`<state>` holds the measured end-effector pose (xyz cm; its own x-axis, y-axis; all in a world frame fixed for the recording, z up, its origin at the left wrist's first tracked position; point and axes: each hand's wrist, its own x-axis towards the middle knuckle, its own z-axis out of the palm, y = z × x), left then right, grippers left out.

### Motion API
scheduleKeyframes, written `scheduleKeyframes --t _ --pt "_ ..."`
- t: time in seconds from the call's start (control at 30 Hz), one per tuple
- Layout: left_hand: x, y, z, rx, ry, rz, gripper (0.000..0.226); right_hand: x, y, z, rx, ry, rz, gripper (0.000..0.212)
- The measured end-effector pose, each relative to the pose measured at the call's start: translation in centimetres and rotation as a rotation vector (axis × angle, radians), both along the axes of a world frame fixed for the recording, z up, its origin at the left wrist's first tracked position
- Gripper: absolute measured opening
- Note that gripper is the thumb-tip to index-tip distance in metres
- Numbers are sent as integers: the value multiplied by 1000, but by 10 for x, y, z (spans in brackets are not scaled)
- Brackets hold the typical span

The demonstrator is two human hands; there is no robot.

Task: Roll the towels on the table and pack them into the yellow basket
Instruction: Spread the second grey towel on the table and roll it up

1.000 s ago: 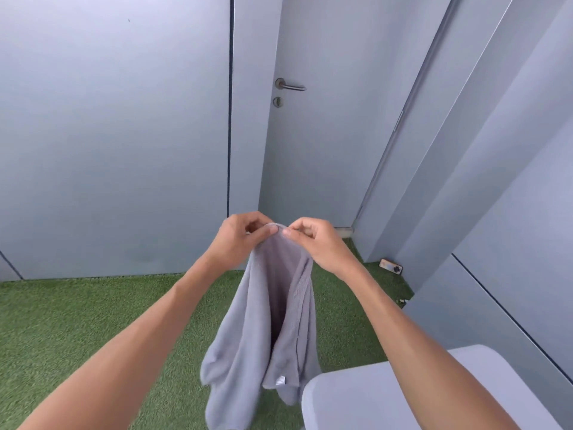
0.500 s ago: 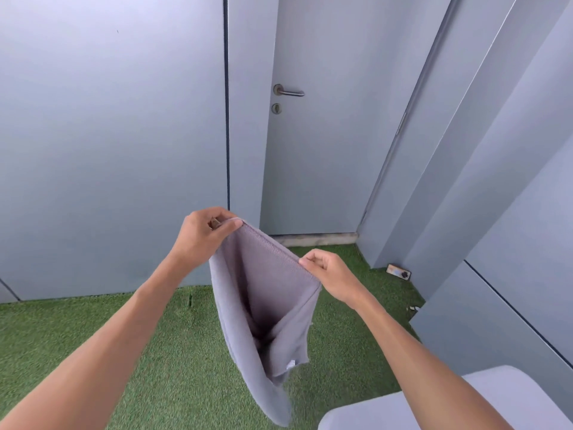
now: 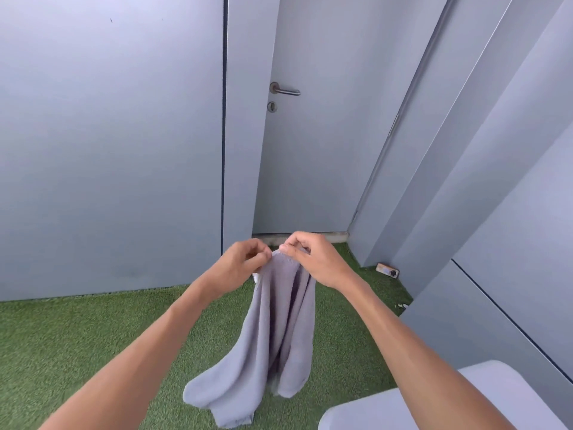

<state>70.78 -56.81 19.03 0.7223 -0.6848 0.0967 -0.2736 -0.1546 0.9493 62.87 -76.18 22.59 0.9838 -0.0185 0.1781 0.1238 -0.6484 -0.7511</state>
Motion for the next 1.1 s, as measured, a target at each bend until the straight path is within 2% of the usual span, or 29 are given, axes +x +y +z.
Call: scheduleKeyframes --t 0.1,0.2,0.33,0.4,0.47,0.53,0.6,0.7,0.87,0.97,1.1 --pt "5 4 9 -29 -44 26 20 -9 -12 -13 67 149 33 34" --pt "24 27 17 -26 -90 105 21 -32 -32 -33 94 233 -20 33" --pt "39 49 1 126 -75 120 18 -41 -46 -27 200 169 -99 29" --pt "28 42 -14 170 8 31 32 -31 -39 -12 194 97 -94 29" --pt "9 24 -28 221 13 -92 45 -19 -23 2 145 85 -50 23" --pt "-8 3 -35 168 -56 -123 36 -10 -7 9 44 100 15 20" --pt "-15 -7 -33 30 -43 -68 28 -6 -2 9 1 105 35 21" --pt "-15 -2 -21 -76 -4 -66 42 -10 -11 1 80 163 3 32" --pt "2 24 -1 -146 -38 -10 35 -34 -25 -6 186 304 3 29" --pt "13 43 -4 -63 -24 0 32 -42 -36 -10 208 268 -28 27" --pt "-2 39 -17 45 59 -81 27 -32 -23 0 254 110 -42 22"
